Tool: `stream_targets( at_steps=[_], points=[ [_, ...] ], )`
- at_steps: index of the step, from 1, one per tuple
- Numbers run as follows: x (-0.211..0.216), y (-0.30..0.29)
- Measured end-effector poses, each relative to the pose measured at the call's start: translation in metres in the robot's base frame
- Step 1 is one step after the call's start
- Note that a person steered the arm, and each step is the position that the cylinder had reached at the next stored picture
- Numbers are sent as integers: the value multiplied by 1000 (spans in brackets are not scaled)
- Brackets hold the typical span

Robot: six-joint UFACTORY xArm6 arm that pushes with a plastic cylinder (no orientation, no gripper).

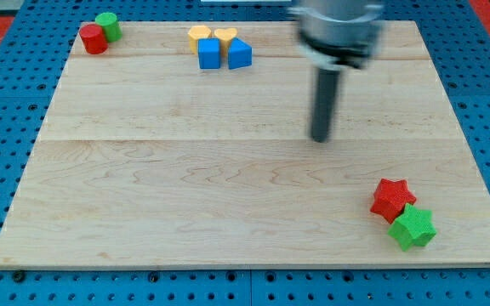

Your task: Push the red star left to the hexagon

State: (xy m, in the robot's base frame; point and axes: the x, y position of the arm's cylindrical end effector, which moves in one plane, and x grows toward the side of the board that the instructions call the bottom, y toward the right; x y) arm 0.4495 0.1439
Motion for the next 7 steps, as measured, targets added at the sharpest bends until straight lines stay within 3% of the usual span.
stream_targets(
  at_steps=[1,2,3,5,6,7],
  points=[
    [78,107],
    [161,113],
    [168,69],
    [95,-21],
    [56,-21],
    [37,15]
  ],
)
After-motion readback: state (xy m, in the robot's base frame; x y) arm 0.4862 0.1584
